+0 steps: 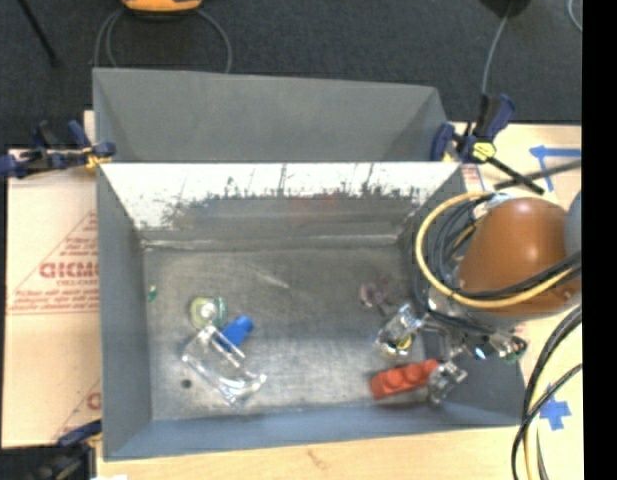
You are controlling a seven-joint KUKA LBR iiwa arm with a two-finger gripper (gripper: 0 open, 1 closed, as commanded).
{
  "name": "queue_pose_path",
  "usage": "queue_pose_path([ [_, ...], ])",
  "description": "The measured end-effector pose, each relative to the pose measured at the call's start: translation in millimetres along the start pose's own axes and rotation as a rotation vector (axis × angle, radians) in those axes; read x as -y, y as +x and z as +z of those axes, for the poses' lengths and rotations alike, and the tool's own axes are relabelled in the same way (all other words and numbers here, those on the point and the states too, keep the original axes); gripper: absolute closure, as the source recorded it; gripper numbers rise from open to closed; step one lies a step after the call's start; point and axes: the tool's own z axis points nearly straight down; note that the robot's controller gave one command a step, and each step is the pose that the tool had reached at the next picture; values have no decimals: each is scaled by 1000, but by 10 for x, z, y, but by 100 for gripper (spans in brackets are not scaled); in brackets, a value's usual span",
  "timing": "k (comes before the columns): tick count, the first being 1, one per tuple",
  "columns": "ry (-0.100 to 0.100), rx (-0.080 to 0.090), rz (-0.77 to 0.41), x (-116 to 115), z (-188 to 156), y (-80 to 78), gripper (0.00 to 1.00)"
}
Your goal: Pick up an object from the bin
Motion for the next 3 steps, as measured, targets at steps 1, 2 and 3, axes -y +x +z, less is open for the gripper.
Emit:
queue_pose_path([
  [1, -2, 2, 62, 30, 7, -5, 0],
  [2, 6, 10, 1, 30, 236, -39, 0],
  [3, 4, 3, 53, 296, 276, -497, 0],
])
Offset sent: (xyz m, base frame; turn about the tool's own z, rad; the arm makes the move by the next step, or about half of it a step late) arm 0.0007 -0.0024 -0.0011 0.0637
